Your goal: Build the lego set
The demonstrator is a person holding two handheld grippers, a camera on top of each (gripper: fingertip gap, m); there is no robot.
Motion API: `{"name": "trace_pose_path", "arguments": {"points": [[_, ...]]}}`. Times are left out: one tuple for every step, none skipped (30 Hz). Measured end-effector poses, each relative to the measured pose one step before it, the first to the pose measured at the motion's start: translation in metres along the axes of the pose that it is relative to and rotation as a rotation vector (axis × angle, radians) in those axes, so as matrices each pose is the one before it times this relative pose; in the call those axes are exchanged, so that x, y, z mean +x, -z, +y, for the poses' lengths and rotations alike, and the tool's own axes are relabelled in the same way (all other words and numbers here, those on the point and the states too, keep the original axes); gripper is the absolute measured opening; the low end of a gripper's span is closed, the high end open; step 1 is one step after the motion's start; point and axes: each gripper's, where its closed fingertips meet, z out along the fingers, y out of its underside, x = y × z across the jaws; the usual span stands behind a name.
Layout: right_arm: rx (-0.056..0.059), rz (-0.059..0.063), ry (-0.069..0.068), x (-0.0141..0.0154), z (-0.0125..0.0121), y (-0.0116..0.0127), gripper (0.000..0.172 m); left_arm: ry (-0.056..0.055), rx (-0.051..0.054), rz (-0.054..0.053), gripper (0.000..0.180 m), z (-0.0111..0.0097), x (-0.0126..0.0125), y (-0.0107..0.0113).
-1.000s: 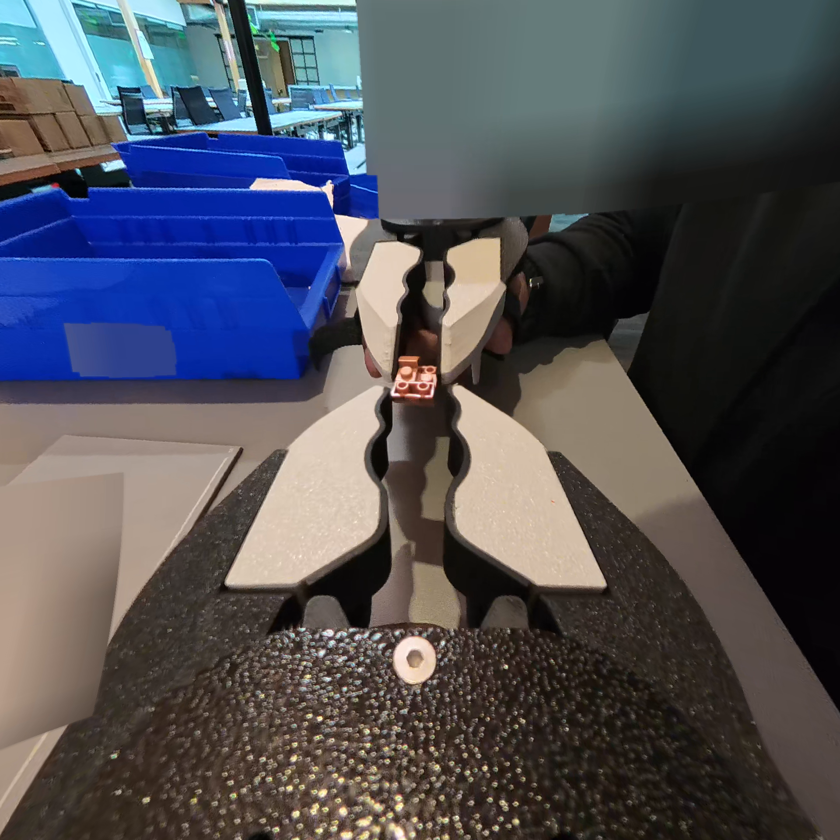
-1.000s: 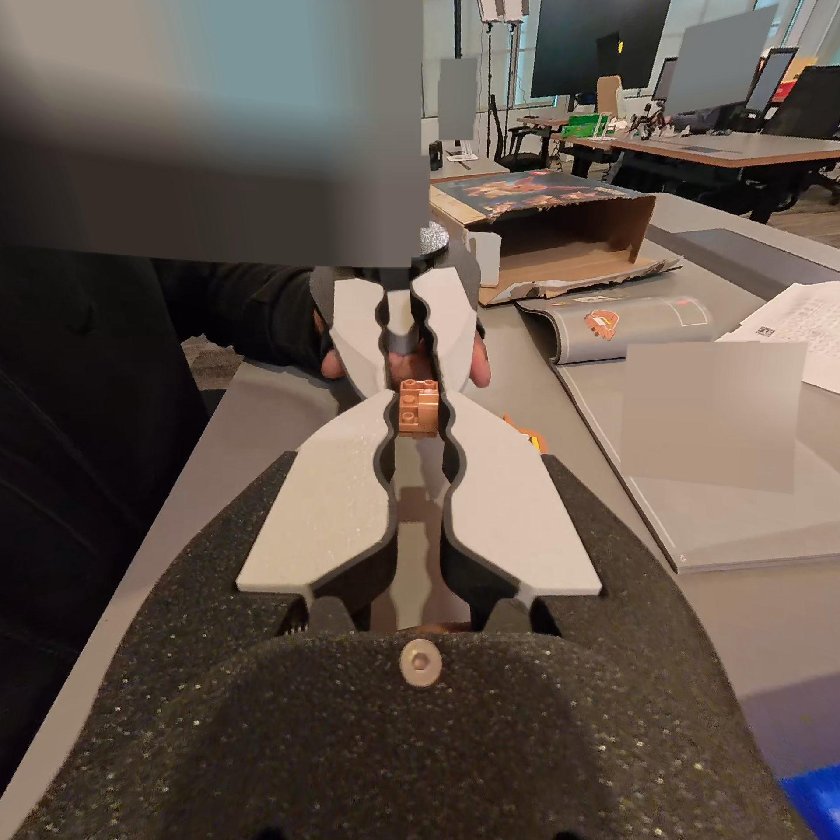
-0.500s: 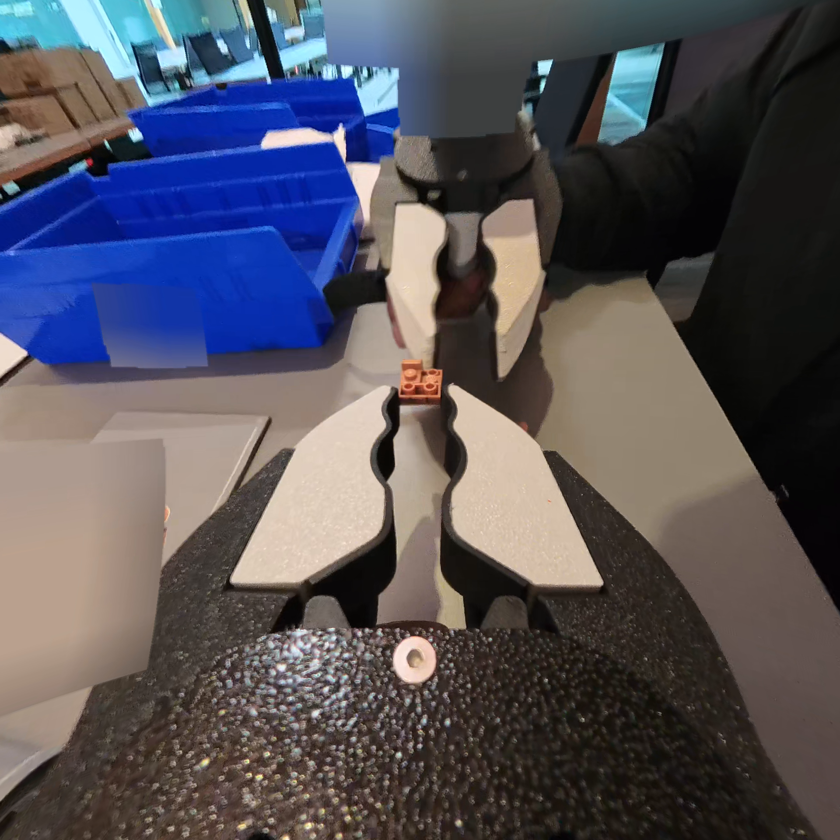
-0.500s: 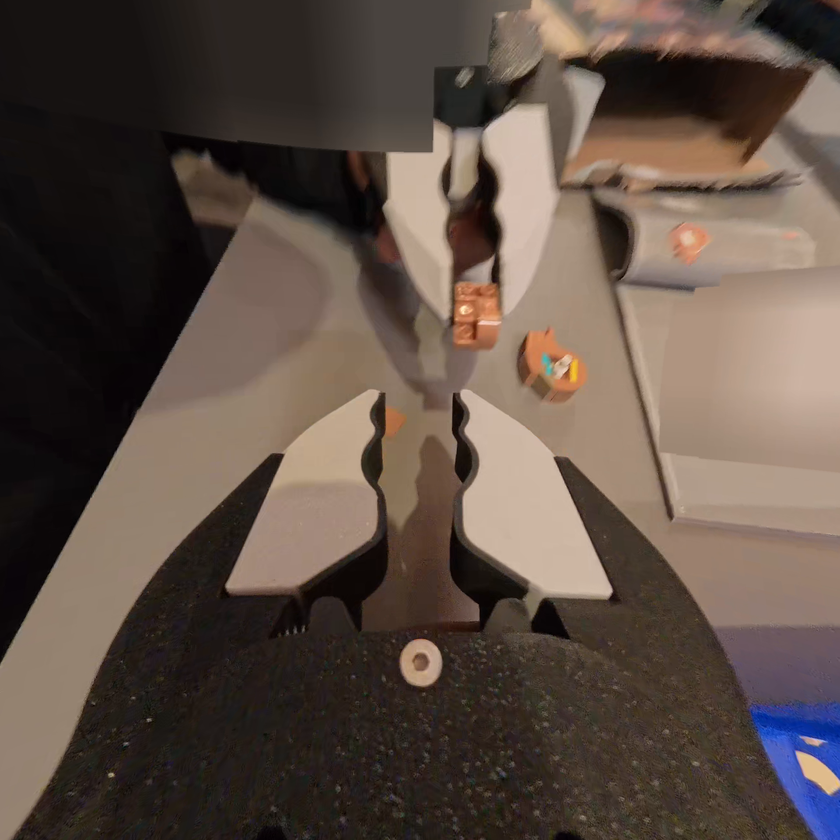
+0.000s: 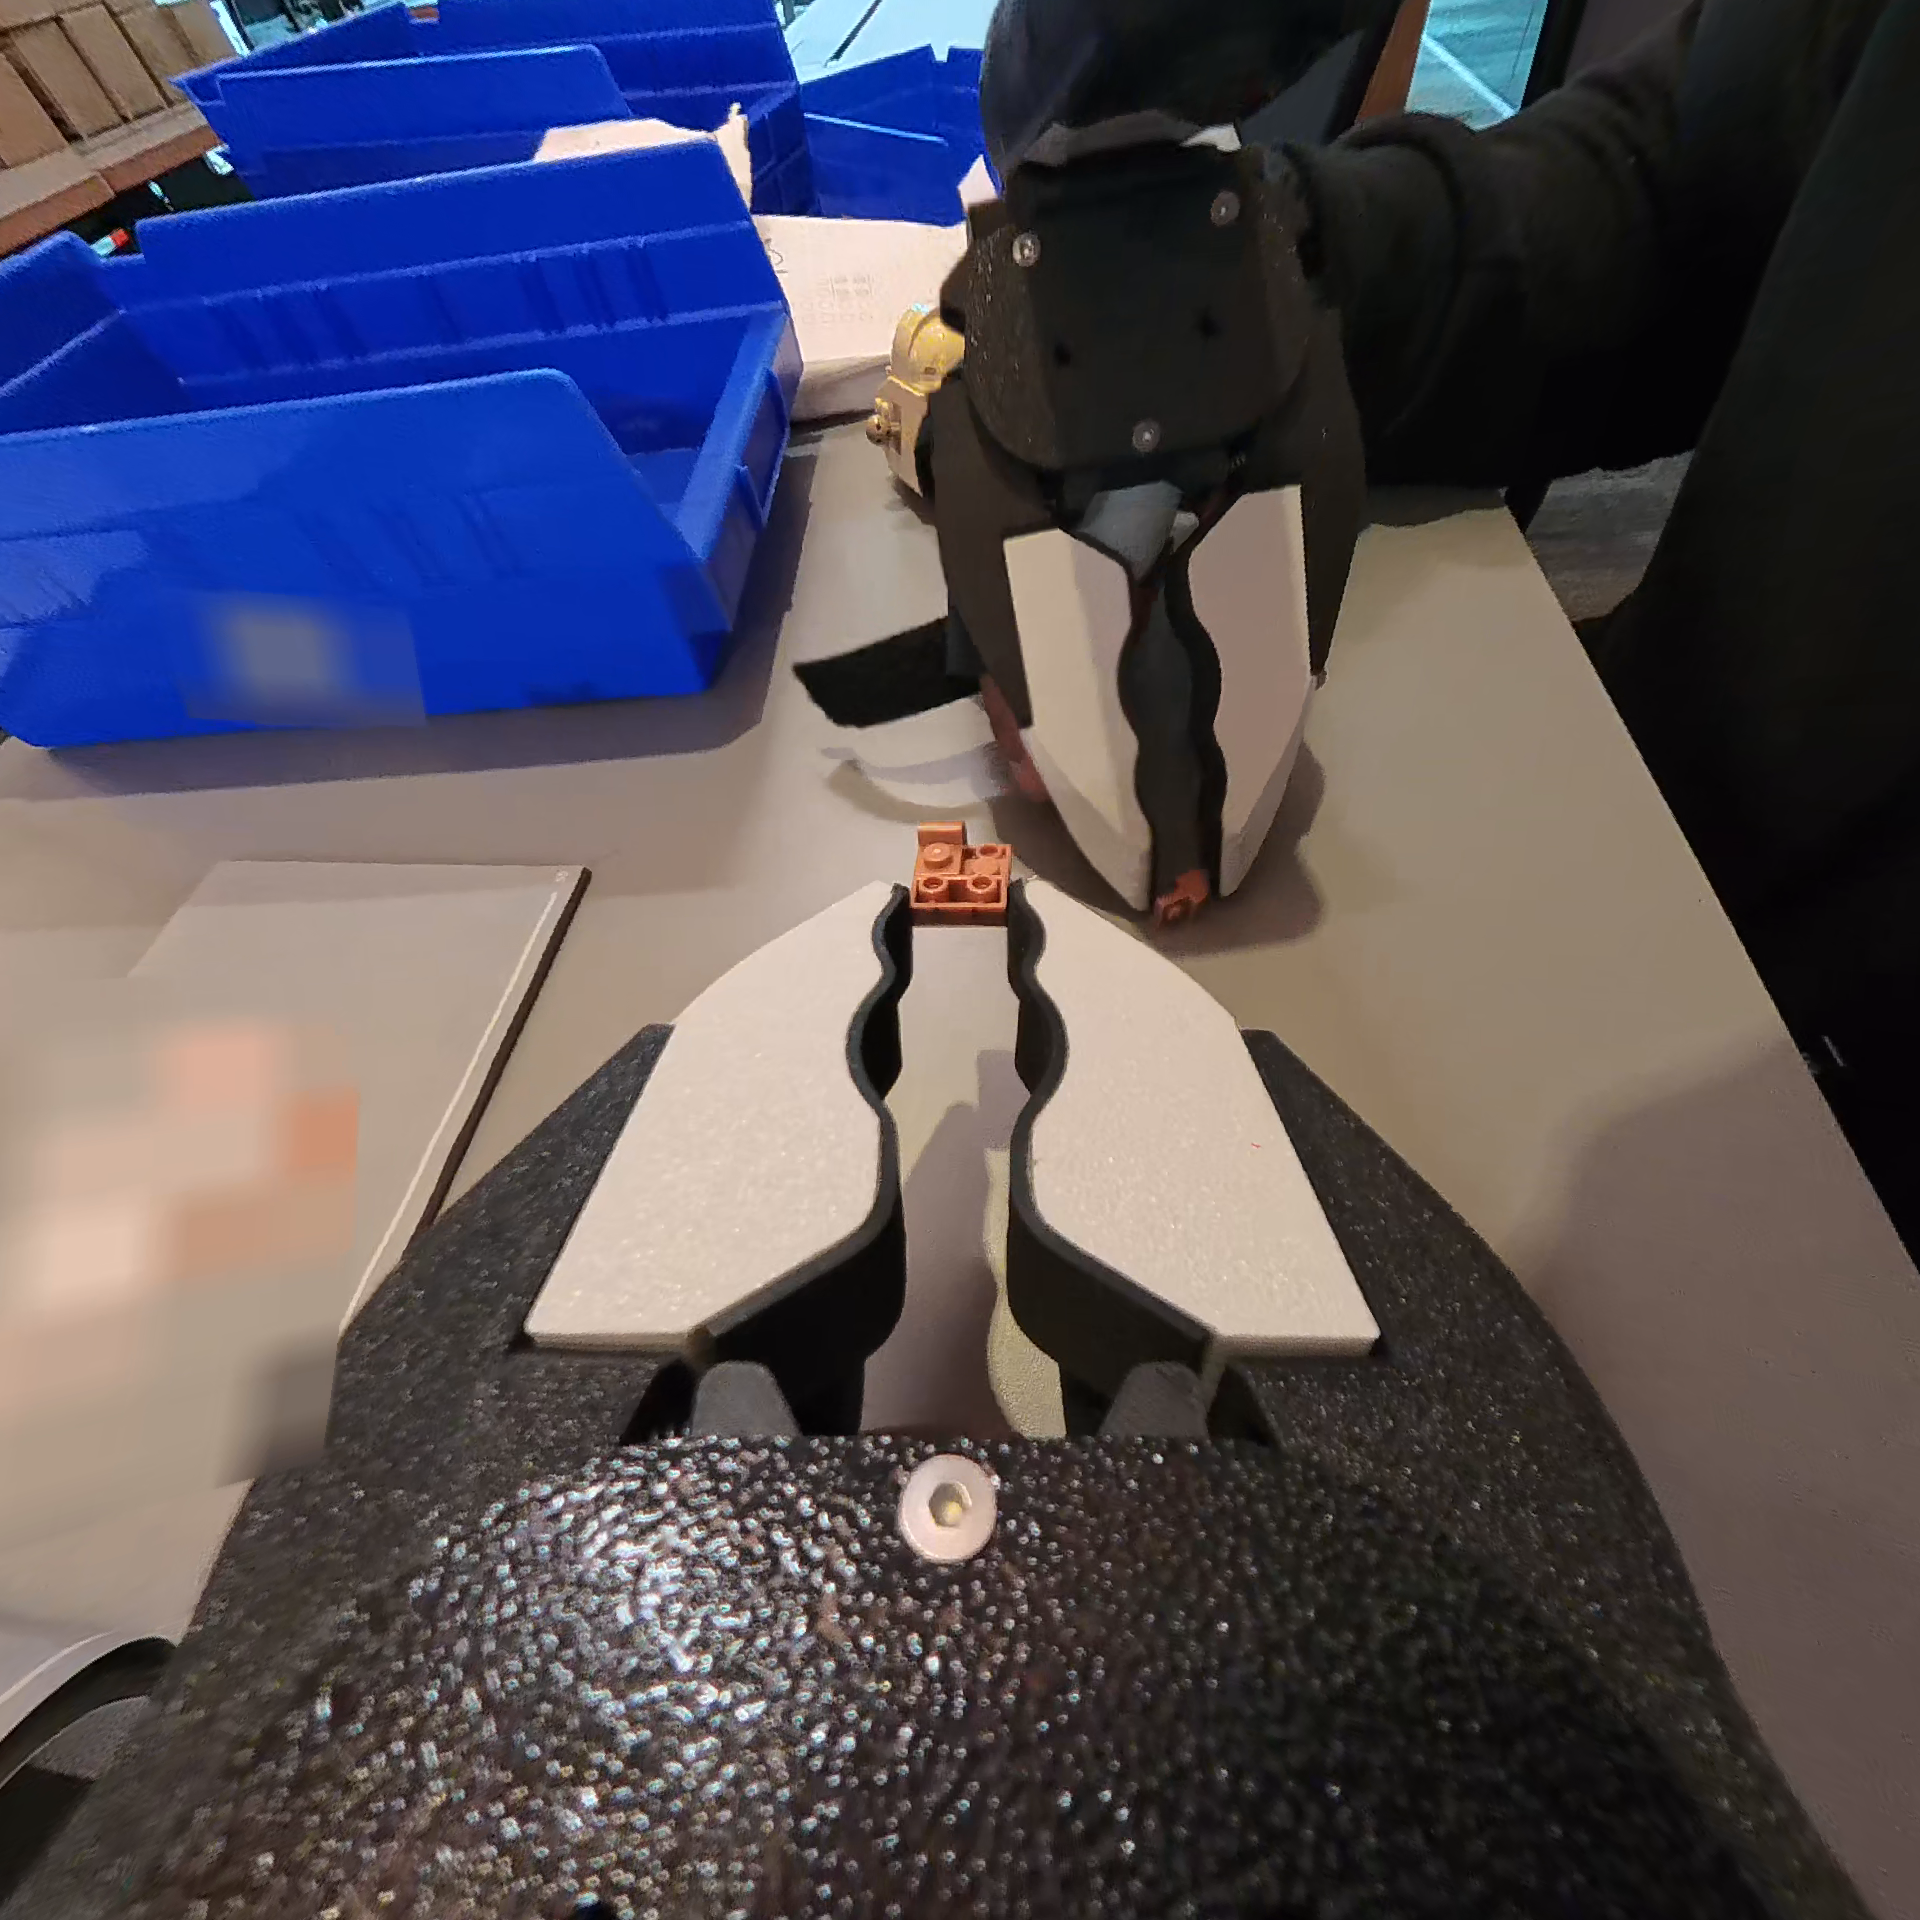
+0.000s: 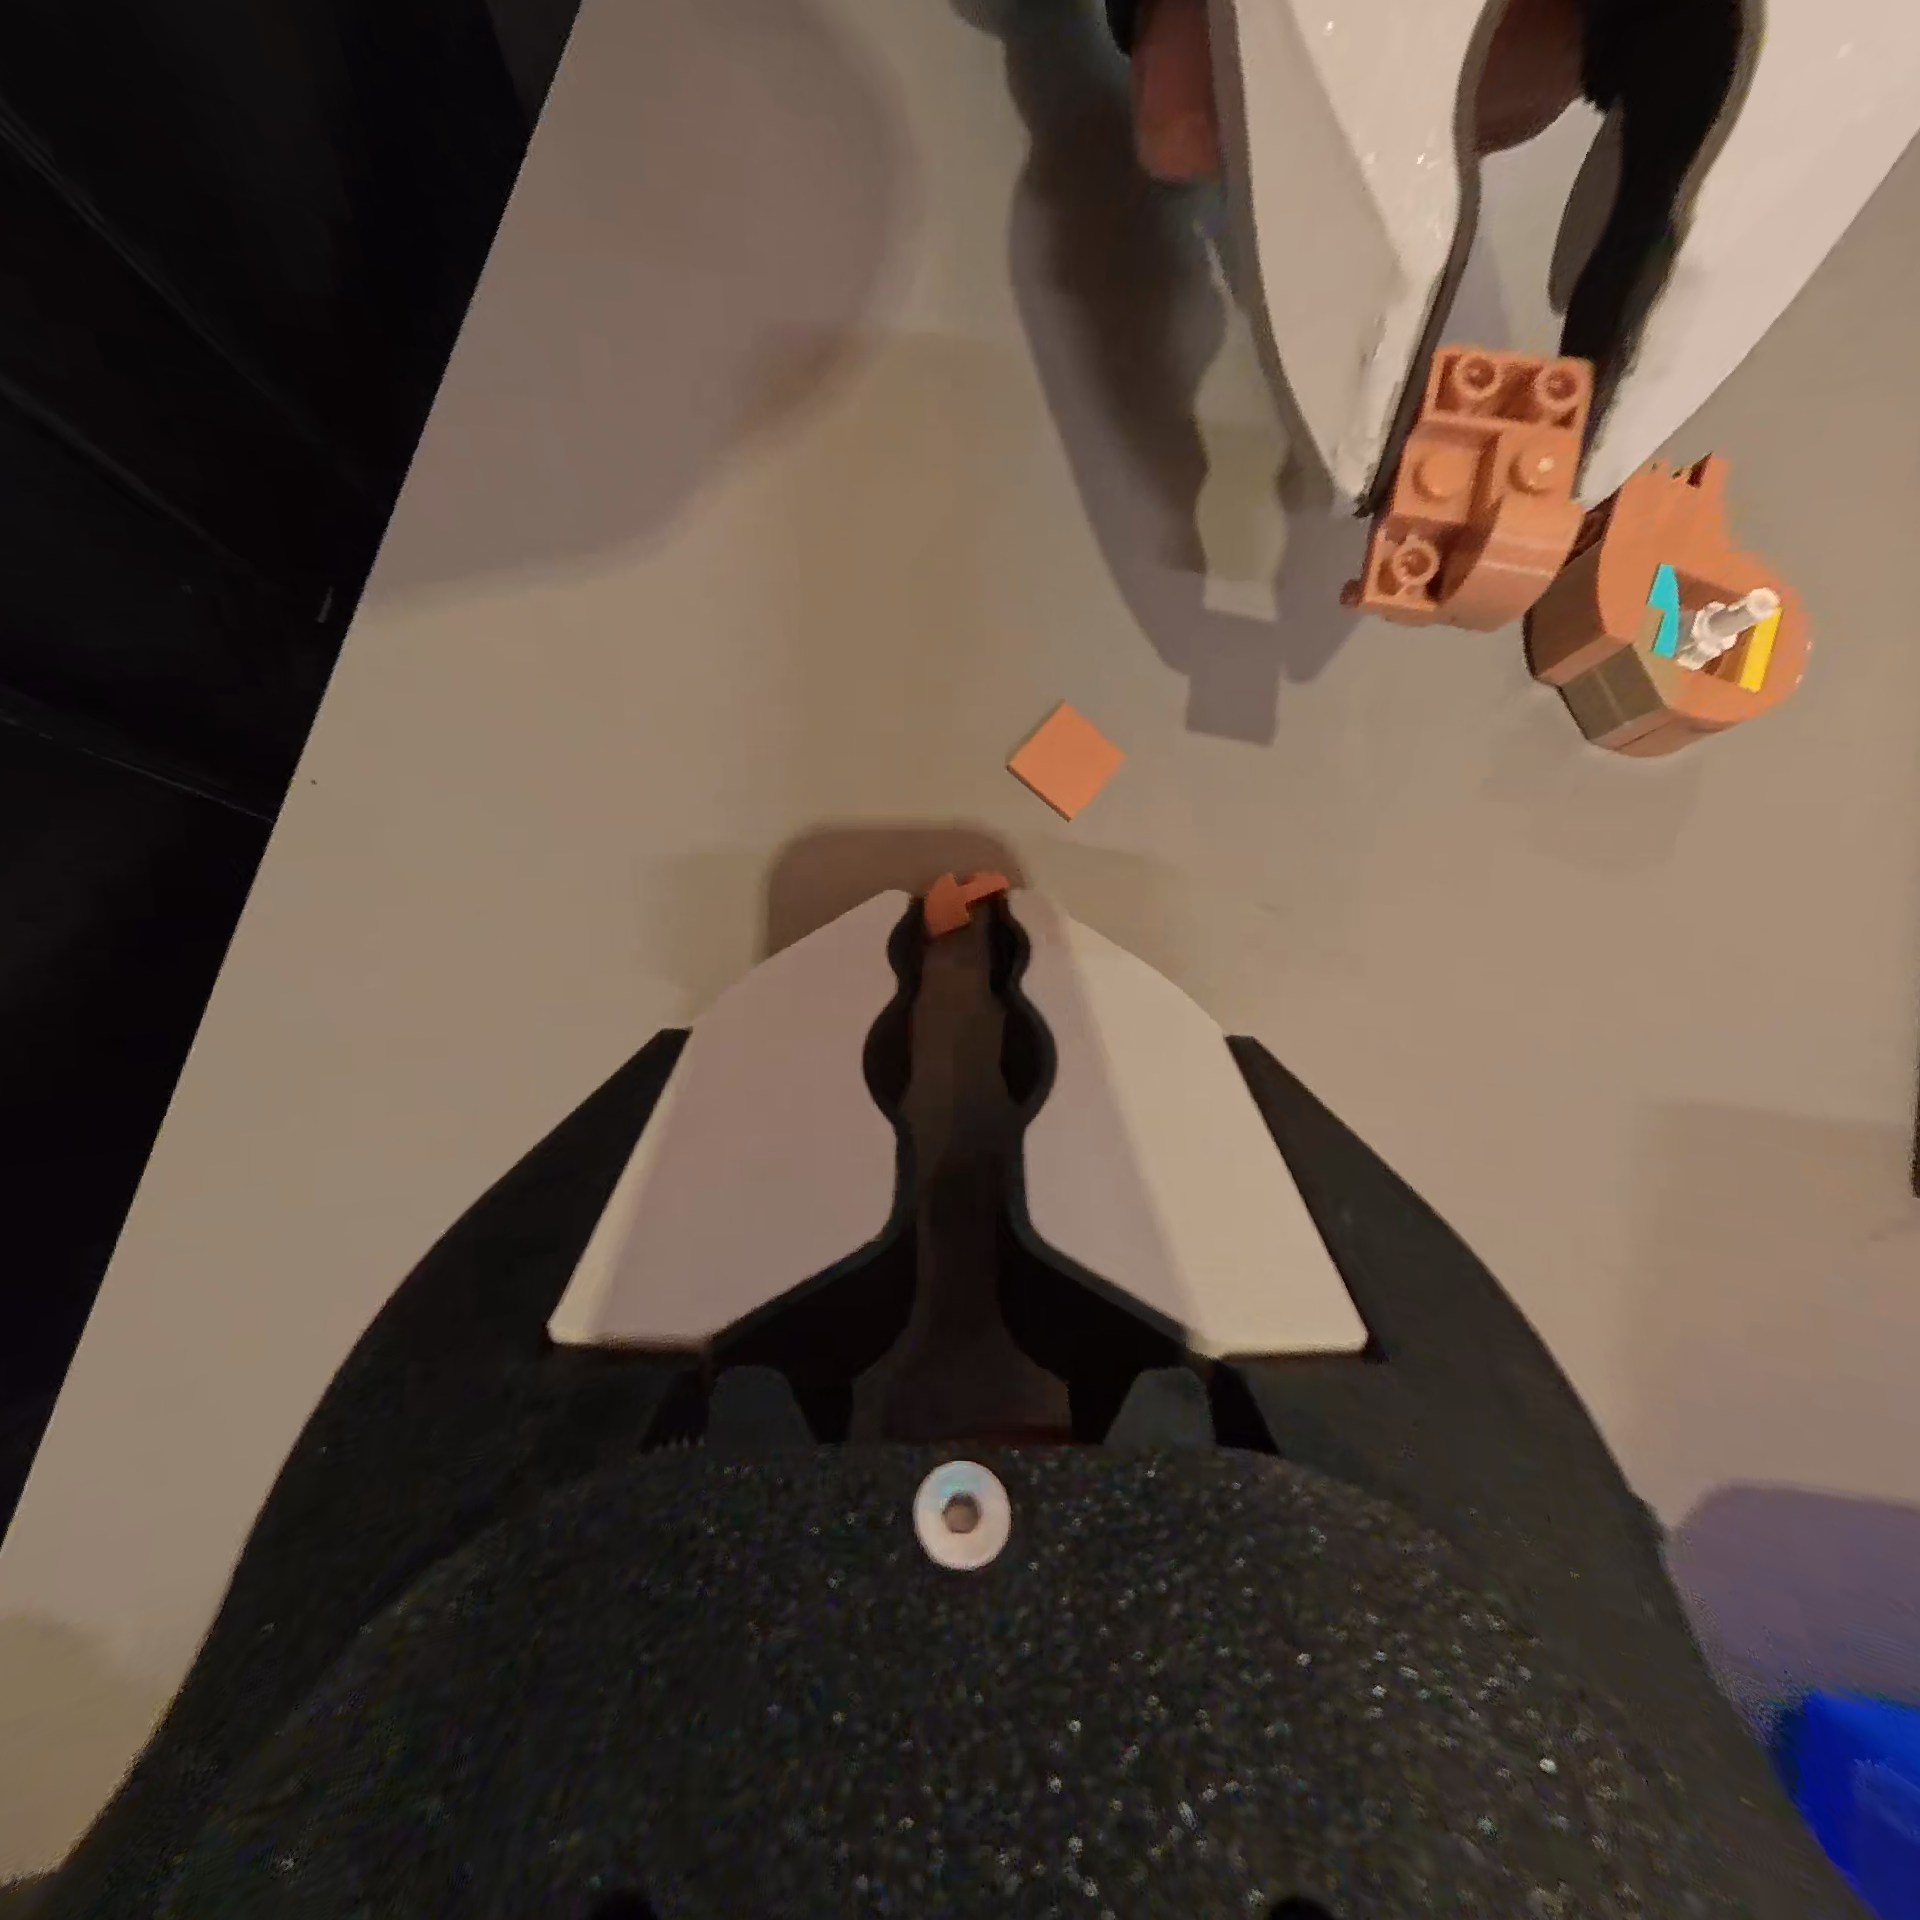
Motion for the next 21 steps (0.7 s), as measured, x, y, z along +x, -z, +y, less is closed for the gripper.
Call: {"name": "trace_pose_path", "arguments": {"points": [[0.0042, -0.0021, -0.0024, 0.00028, -0.00046, -0.00048, 0.008, 0.0024, 0.0077, -0.0006, 0.017, -0.00082, -0.00033, 0.00031], [0.0067, -0.0083, -0.0071, -0.00053, -0.00062, -0.00048, 0.008, 0.0014, 0.0084, -0.0002, 0.017, -0.00073, -0.00032, 0.00019], [0.0082, -0.0105, -0.0101, -0.00062, -0.00069, -0.00044, 0.008, 0.0033, 0.0068, 0.0006, 0.017, -0.00054, -0.00030, 0.00024], [0.0059, -0.0013, -0.0098, 0.00072, -0.00053, -0.00011, 0.008, 0.0056, 0.0067, 0.0015, 0.017, -0.00040, -0.00029, 0.00021], [0.0065, 0.0051, -0.0086, 0.00165, -0.00078, 0.00053, 0.008, 0.0064, 0.0074, 0.0028, 0.017, -0.00051, -0.00007, 0.00016], [0.0183, -0.0012, -0.0087, 0.00075, -0.00231, 0.00140, 0.008, 0.0056, 0.0079, 0.0030, 0.017, -0.00051, 0.00005, 0.00010], [0.0307, -0.0076, -0.0108, 0.00004, -0.00407, 0.00208, 0.008, 0.0042, 0.0035, 0.0018, 0.017, -0.00025, -0.00015, 0.00015], [0.0415, -0.0110, -0.0151, -0.00009, -0.00575, 0.00280, 0.008, 0.0020, 0.0038, -0.0014, 0.017, -0.00038, -0.00052, 0.00023], [0.0544, -0.0140, -0.0194, -0.00012, -0.00771, 0.00365, 0.008, -0.0009, 0.0092, -0.0006, 0.017, -0.00135, -0.00022, 0.00038], [0.0687, -0.0198, -0.0250, -0.00032, -0.00981, 0.00416, 0.008, -0.0006, 0.0125, 0.0043, 0.017, -0.00169, 0.00052, 0.00048], [0.0802, -0.0195, -0.0294, 0.00007, -0.01152, 0.00447, 0.008, 0.0024, 0.0124, 0.0065, 0.017, -0.00187, 0.00087, 0.00026], [0.0856, -0.0203, -0.0336, 0.00023, -0.01215, 0.00418, 0.008, 0.0048, 0.0126, 0.0067, 0.017, -0.00187, 0.00100, 0.00001], [0.0812, -0.0311, -0.0408, -0.00107, -0.01153, 0.00312, 0.008, 0.0050, 0.0142, 0.0054, 0.017, -0.00222, 0.00091, -0.00014], [0.0719, -0.0335, -0.0447, -0.00128, -0.01011, 0.00222, 0.008, 0.0036, 0.0152, 0.0047, 0.017, -0.00221, 0.00096, -0.00005], [0.0650, -0.0246, -0.0441, -0.00017, -0.00890, 0.00148, 0.008, 0.0029, 0.0157, 0.0033, 0.017, -0.00235, 0.00074, 0.00008], [0.0582, -0.0241, -0.0431, -0.00009, -0.00749, 0.00080, 0.008, 0.0039, 0.0164, 0.0019, 0.017, -0.00231, 0.00056, 0.00020], [0.0496, -0.0247, -0.0424, -0.00018, -0.00595, 0.00039, 0.008, 0.0053, 0.0172, 0.0017, 0.017, -0.00239, 0.00051, 0.00029], [0.0415, -0.0167, -0.0382, 0.00085, -0.00479, 0.00022, 0.008, 0.0046, 0.0143, 0.0026, 0.016, -0.00201, 0.00057, 0.00019], [0.0320, -0.0147, -0.0331, 0.00100, -0.00330, 0.00018, 0.008, 0.0026, 0.0079, 0.0003, 0.017, -0.00103, 0.00018, -0.00005], [0.0202, -0.0174, -0.0279, 0.00032, -0.00191, 0.00017, 0.008, 0.0008, 0.0053, -0.0040, 0.017, -0.00068, -0.00044, 0.00020], [0.0107, -0.0096, -0.0209, 0.00075, -0.00068, -0.00004, 0.008, 0.0010, 0.0062, -0.0038, 0.017, -0.00087, -0.00038, 0.00029]]}}
